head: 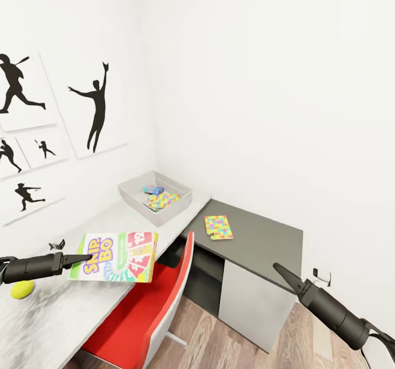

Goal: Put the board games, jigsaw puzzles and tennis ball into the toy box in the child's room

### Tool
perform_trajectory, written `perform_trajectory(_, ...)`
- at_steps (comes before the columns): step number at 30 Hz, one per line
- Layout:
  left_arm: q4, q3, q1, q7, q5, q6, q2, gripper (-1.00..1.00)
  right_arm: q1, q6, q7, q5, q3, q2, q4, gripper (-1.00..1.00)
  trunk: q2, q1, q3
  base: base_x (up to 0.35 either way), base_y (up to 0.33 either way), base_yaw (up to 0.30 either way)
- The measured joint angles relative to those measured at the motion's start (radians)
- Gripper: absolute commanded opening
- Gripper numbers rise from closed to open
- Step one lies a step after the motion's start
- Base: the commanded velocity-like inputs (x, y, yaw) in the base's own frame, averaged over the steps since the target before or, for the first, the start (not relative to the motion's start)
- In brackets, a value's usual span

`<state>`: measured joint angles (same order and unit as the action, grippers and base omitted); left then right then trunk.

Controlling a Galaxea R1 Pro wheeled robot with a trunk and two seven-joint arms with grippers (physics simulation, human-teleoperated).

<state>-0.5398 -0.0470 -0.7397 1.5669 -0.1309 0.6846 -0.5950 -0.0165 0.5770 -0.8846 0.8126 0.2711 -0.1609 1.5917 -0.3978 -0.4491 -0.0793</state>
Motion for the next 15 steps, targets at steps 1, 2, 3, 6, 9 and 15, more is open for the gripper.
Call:
perform_trajectory(1, 0.0, -0.001, 0.0, 0.0, 0.0, 0.0, 0.0, -1.0, 0.0, 0.0, 0.0, -0.004, 0.001, 0.0, 0.0, 1.0, 0.0, 0.0, 0.0, 0.063, -0.008, 0.006)
perform_trajectory(2, 0.0, -0.003, 0.0, 0.0, -0.001, 0.0, 0.0, -1.0, 0.0, 0.0, 0.0, -0.007, 0.001, 0.0, 0.0, 1.0, 0.0, 0.0, 0.001, 0.021, -0.003, 0.002)
perform_trajectory(3, 0.0, -0.018, 0.0, 0.0, -0.003, 0.001, 0.002, -1.0, -0.001, 0.0, -0.001, -0.014, 0.001, 0.0, 0.0, 1.0, 0.0, 0.0, 0.001, 0.017, -0.002, 0.002)
perform_trajectory(6, -0.002, -0.033, -0.001, 0.0, -0.003, 0.004, 0.005, -1.0, -0.001, 0.0, -0.002, -0.017, 0.001, 0.0, 0.0, 1.0, 0.0, 0.0, 0.001, 0.008, -0.001, 0.001)
perform_trajectory(9, -0.051, -0.044, -0.016, 0.0, -0.004, 0.028, 0.009, -1.0, -0.001, 0.0, -0.002, -0.018, 0.001, 0.0, 0.0, 1.0, 0.0, 0.0, 0.001, 0.003, 0.0, 0.0)
perform_trajectory(15, -0.177, -0.049, -0.071, 0.0, -0.001, 0.205, 0.015, -1.0, -0.001, 0.001, -0.025, -0.019, 0.018, -0.001, 0.0, 1.0, 0.0, 0.0, 0.001, 0.0, 0.0, 0.0)
